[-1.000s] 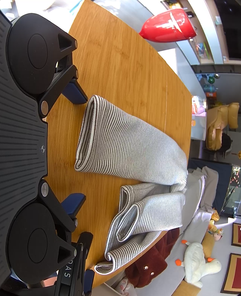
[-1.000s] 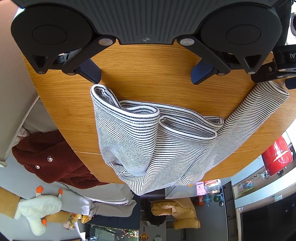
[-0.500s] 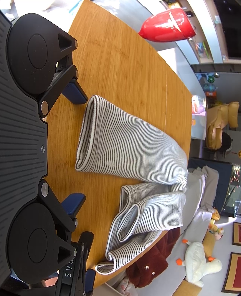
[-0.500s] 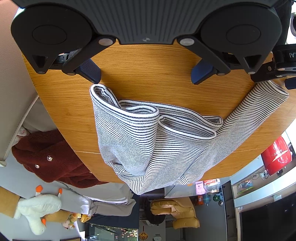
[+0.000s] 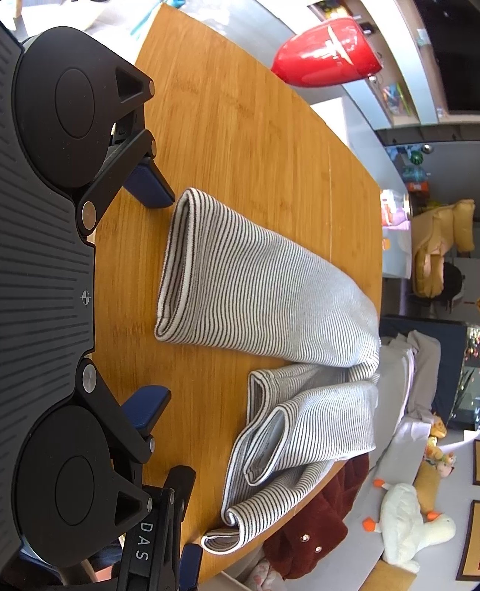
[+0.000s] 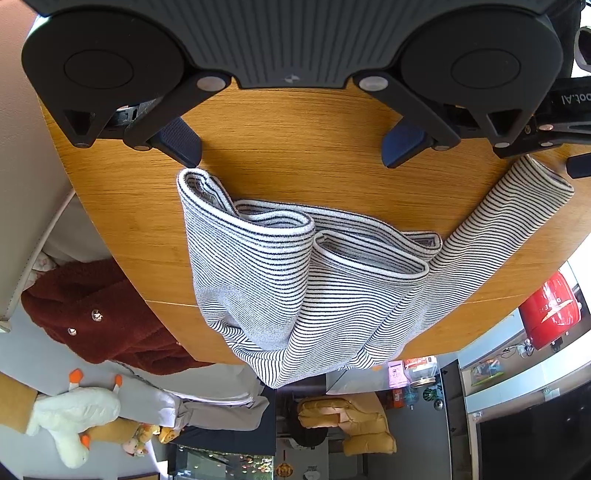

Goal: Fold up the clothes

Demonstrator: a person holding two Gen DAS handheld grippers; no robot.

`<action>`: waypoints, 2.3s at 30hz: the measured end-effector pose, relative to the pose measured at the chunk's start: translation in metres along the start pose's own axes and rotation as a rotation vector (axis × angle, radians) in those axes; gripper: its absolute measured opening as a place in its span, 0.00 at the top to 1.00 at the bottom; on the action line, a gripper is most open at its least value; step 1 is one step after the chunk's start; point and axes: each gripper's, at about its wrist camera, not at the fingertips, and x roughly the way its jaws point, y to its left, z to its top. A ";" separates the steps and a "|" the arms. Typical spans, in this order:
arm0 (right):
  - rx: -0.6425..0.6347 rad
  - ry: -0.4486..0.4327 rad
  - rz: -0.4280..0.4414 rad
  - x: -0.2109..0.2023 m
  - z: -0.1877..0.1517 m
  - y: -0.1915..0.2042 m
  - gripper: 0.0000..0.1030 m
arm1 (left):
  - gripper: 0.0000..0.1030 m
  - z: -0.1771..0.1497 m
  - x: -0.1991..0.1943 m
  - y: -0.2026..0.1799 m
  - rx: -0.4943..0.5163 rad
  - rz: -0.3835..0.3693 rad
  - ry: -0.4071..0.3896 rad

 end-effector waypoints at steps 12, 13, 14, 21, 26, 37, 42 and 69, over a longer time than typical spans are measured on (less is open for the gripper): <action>-0.024 -0.010 0.021 -0.002 -0.003 -0.001 0.00 | 0.00 0.002 0.001 -0.001 0.041 0.003 0.030; -0.029 -0.006 0.026 -0.002 -0.003 -0.002 0.00 | 0.00 0.003 0.001 -0.001 0.046 0.002 0.034; -0.035 -0.001 0.033 -0.002 -0.002 -0.003 0.00 | 0.00 0.003 0.001 -0.001 0.051 0.001 0.038; 0.075 -0.033 0.230 -0.011 0.016 -0.036 0.00 | 0.00 0.006 0.000 0.000 0.089 -0.007 0.062; 0.079 -0.215 0.175 -0.010 0.047 -0.052 0.00 | 0.00 0.037 -0.003 0.003 0.084 -0.075 -0.015; 0.087 -0.451 0.018 0.011 0.125 -0.078 0.00 | 0.00 0.138 0.067 -0.034 0.382 0.011 -0.111; 0.075 -0.412 0.011 0.032 0.151 -0.088 0.00 | 0.00 0.167 0.117 -0.043 0.434 -0.009 -0.035; -0.603 -0.028 0.475 0.084 0.121 0.069 0.91 | 0.00 0.228 0.166 0.060 0.215 0.069 -0.030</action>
